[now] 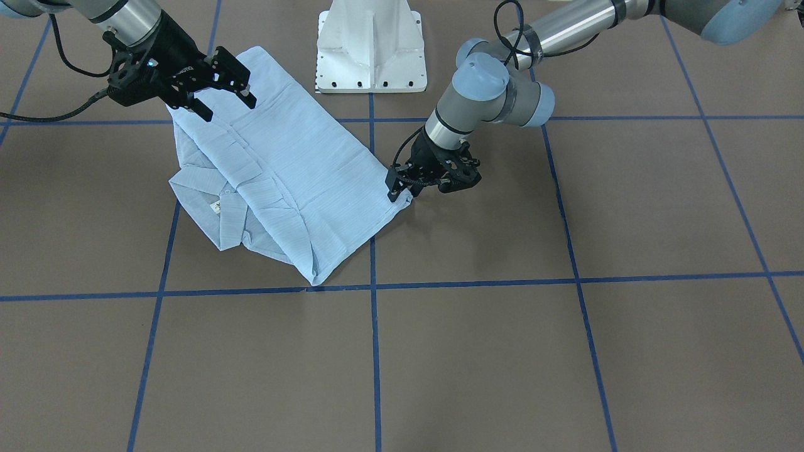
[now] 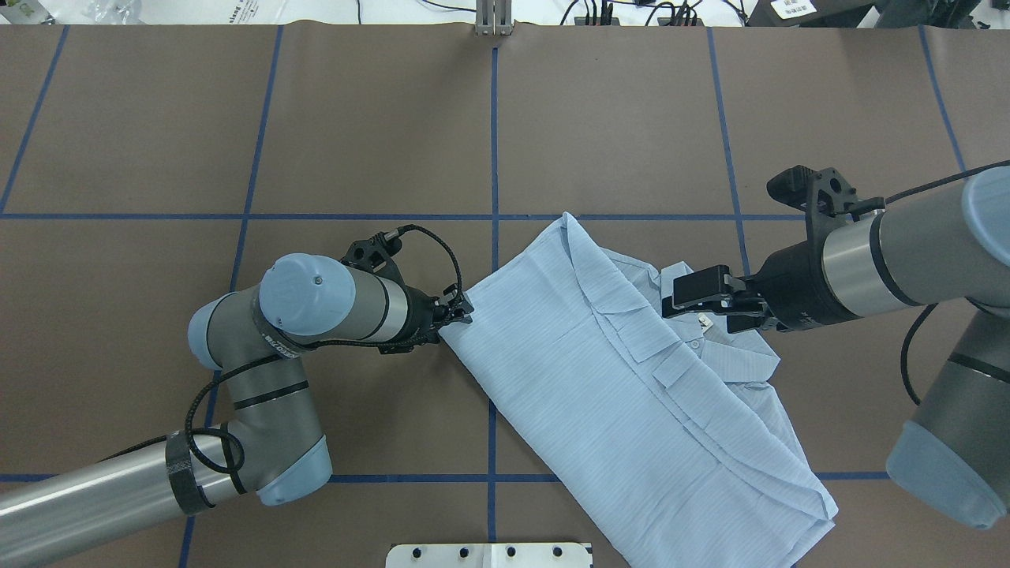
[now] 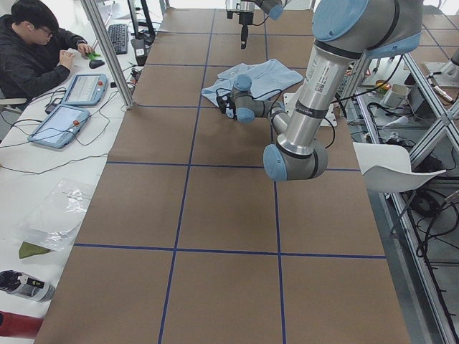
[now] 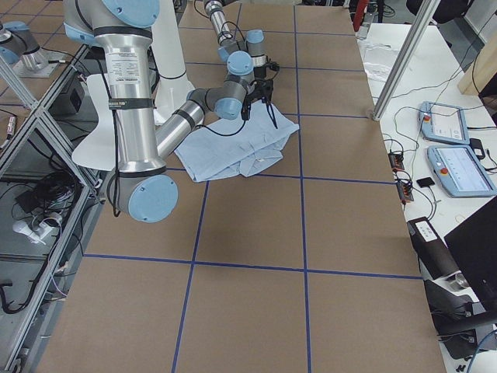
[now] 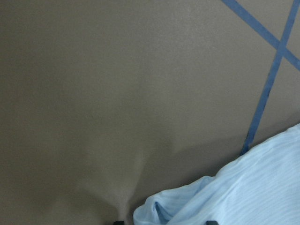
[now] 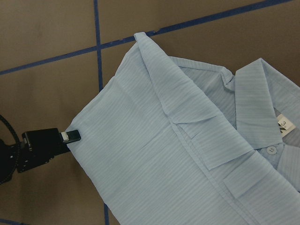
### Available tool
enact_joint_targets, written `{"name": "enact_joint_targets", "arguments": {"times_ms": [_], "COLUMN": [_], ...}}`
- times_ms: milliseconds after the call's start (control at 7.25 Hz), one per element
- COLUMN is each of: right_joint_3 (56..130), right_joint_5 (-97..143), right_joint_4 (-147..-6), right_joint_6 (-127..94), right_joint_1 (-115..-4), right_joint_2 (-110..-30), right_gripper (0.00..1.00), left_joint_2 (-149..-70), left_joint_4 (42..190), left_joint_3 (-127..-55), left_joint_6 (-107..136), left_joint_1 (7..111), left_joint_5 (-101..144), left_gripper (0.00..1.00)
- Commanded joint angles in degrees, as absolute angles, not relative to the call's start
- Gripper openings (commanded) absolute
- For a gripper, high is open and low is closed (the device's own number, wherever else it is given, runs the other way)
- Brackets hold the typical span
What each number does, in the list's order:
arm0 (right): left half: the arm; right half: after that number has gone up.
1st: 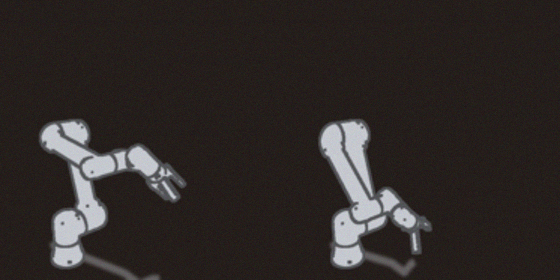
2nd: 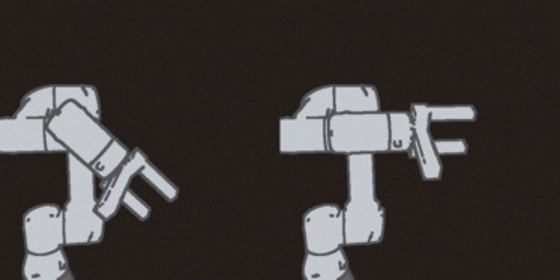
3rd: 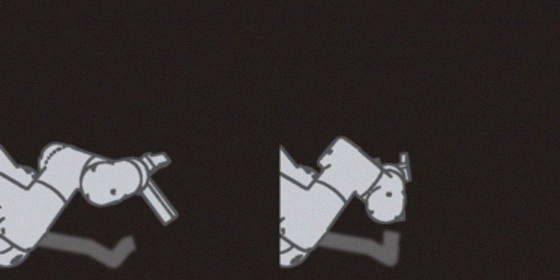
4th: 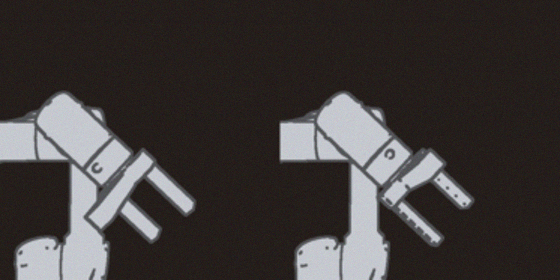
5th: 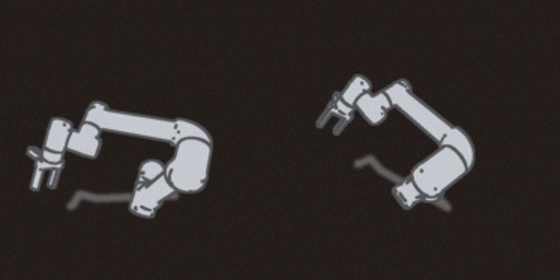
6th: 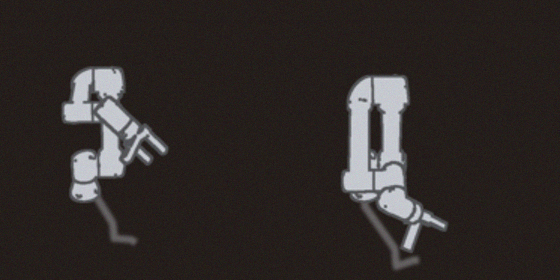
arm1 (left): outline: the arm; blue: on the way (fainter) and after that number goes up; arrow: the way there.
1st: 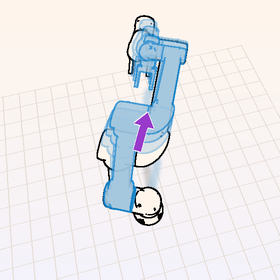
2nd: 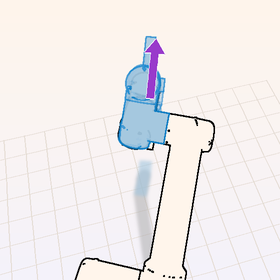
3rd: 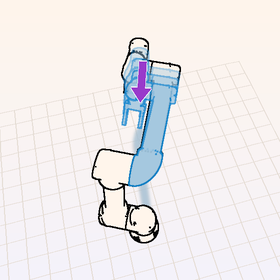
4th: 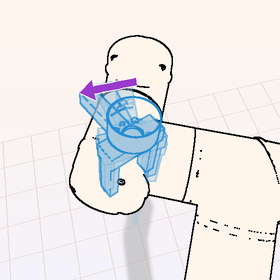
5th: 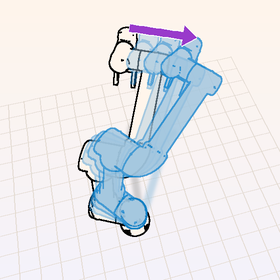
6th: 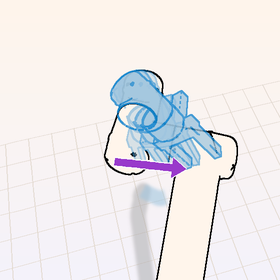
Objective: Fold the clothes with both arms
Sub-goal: 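Pull the shirt corner away from the robot with the left gripper to straighten it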
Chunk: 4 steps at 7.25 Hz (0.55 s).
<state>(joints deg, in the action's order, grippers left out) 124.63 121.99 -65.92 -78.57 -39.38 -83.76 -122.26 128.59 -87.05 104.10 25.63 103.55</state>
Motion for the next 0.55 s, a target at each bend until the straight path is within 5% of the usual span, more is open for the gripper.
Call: {"name": "enact_joint_targets", "arguments": {"times_ms": [0, 414], "right_joint_3": [124.54, 124.54], "right_joint_5": [121.99, 121.9], "right_joint_4": [-65.92, -65.92], "right_joint_6": [-78.57, -78.57], "right_joint_1": [-39.46, -39.72], "right_joint_2": [-83.76, -83.76], "right_gripper": [1.0, 1.0], "left_joint_2": [-122.69, -122.26], "left_joint_4": [128.5, 128.41], "left_joint_3": [-87.01, -87.01], "left_joint_6": [103.8, 103.36], "left_joint_1": [27.06, 32.94], "left_joint_5": [104.23, 110.39], "left_gripper": [0.0, 0.0]}}
